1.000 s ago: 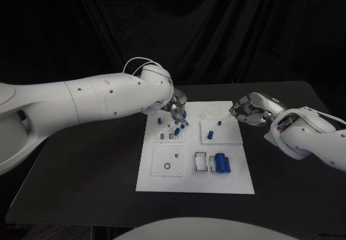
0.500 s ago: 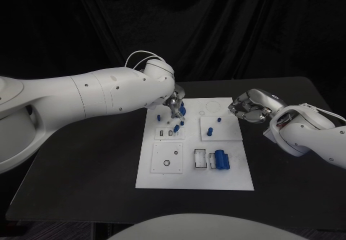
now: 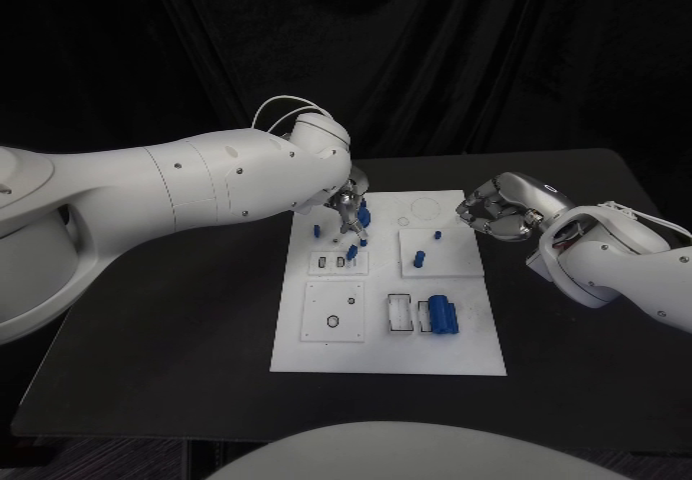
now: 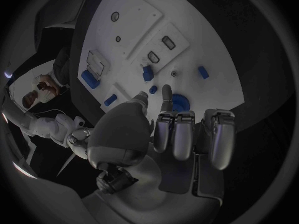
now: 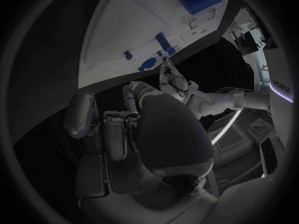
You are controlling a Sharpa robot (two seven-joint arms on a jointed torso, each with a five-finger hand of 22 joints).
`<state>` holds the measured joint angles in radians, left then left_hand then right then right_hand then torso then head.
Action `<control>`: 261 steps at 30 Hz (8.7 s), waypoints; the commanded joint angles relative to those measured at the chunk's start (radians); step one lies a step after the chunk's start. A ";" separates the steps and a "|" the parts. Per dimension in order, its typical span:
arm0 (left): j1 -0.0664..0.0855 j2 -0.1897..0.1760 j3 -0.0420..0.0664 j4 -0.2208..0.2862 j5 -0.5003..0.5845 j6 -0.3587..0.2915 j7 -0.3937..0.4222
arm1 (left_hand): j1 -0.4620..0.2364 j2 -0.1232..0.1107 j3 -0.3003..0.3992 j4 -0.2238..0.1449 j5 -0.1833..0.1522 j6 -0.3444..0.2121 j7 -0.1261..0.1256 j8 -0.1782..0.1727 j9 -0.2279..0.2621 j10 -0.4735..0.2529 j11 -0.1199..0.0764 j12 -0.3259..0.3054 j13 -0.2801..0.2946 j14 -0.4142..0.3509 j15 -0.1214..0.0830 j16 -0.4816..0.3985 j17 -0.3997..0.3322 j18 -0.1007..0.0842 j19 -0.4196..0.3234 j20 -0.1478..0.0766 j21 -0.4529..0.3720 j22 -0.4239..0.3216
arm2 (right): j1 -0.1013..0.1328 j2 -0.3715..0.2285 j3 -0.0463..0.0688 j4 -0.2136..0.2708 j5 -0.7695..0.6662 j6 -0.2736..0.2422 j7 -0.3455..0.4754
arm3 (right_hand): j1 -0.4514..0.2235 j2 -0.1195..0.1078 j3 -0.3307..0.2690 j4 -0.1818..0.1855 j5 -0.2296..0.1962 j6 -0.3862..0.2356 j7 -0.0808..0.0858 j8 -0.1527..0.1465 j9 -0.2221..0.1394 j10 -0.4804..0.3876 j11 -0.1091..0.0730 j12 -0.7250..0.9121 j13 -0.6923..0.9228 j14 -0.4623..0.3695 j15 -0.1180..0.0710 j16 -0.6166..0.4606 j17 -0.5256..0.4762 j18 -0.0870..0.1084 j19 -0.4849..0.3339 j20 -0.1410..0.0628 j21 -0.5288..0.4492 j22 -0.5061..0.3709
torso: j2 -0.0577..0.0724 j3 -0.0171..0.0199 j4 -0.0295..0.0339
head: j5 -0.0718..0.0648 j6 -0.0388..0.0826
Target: Assemble the parts on the task board
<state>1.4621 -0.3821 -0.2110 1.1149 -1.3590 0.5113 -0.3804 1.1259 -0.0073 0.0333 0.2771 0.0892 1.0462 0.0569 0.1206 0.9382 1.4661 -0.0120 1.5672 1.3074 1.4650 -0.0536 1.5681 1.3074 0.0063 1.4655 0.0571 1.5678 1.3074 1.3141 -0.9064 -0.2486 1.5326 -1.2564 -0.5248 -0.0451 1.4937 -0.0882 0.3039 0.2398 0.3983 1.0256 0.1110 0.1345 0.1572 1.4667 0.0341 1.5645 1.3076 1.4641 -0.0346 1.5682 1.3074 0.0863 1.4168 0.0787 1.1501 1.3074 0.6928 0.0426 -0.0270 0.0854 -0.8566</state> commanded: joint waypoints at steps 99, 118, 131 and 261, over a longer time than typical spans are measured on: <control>-0.047 -0.075 0.001 0.120 -0.007 -0.263 0.151 | 0.079 -0.029 0.325 -0.220 0.241 0.038 -0.021 0.024 0.002 0.105 -0.016 0.004 0.263 0.106 -0.014 0.003 0.263 -0.006 0.105 -0.010 0.003 0.263 | -0.002 -0.007 0.001 -0.005 -0.001 0.011 -0.013 | 0.000 0.006 0.005 -0.006 0.004 0.010 0.001 -0.001 0.002 0.093 -0.002 -0.003 0.252 0.105 -0.002 -0.002 0.259 0.001 0.000 -0.007 -0.003 0.148 | -0.001 0.0008 0.0041 | 0.010 -0.016; -0.055 -0.313 0.000 0.321 0.086 -0.822 0.505 | 0.059 -0.063 0.390 -0.200 0.196 0.023 -0.024 0.058 0.077 0.105 -0.018 0.004 0.263 0.106 -0.017 0.003 0.263 -0.006 0.105 -0.013 0.003 0.263 | -0.007 -0.028 0.001 0.001 -0.001 0.017 -0.013 | -0.001 0.006 0.005 -0.006 0.004 0.010 0.001 -0.002 0.002 0.092 -0.002 -0.003 0.251 0.105 -0.002 -0.002 0.259 0.001 0.000 -0.007 -0.004 0.147 | -0.001 0.0000 0.0057 | 0.019 -0.016; -0.198 -0.384 0.000 0.326 0.103 -1.047 0.774 | 0.091 -0.090 0.390 -0.147 0.205 0.011 -0.021 0.053 0.091 0.105 -0.014 0.004 0.263 0.106 -0.011 0.003 0.263 -0.006 0.105 -0.009 0.003 0.263 | -0.018 -0.043 0.001 0.006 -0.001 0.015 -0.006 | -0.001 0.007 0.006 -0.006 0.004 0.010 0.001 -0.002 0.002 0.092 -0.002 -0.004 0.251 0.105 -0.002 -0.003 0.259 0.001 -0.001 -0.007 -0.005 0.147 | -0.003 -0.0037 0.0060 | 0.029 -0.016; -0.096 -0.316 0.001 0.484 -0.753 -0.293 0.434 | -0.037 -0.057 0.188 0.006 -0.010 0.013 0.014 0.017 -0.136 0.105 0.020 0.004 0.263 0.106 0.021 0.003 0.263 -0.006 0.105 0.026 0.003 0.263 | -0.031 -0.048 0.001 0.020 0.015 0.005 0.008 | 0.000 0.008 0.012 -0.013 0.005 0.017 -0.001 -0.001 0.004 0.097 -0.004 0.000 0.256 0.106 -0.003 0.001 0.262 -0.001 0.003 -0.008 0.004 0.150 | -0.017 0.0087 -0.0064 | 0.009 -0.016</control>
<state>1.3675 -0.6983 -0.2107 1.5968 -2.1307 0.2018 0.0460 1.0857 -0.0692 0.2226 0.2812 0.0813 1.0560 0.0732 0.1324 0.8019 1.4672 0.0023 1.5672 1.3074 1.4667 -0.0341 1.5682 1.3074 0.0063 1.4654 0.0821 1.5677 1.3074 1.2847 -0.9525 -0.2484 1.5504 -1.2412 -0.5069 -0.0337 1.4937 -0.0881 0.3134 0.2303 0.3982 1.0361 0.1075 0.1345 0.1600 1.4667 0.0341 1.5645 1.3076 1.4641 -0.0346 1.5683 1.3074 0.0863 1.4205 0.0750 1.1529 1.3073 0.6763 0.0502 -0.0337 0.0944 -0.8727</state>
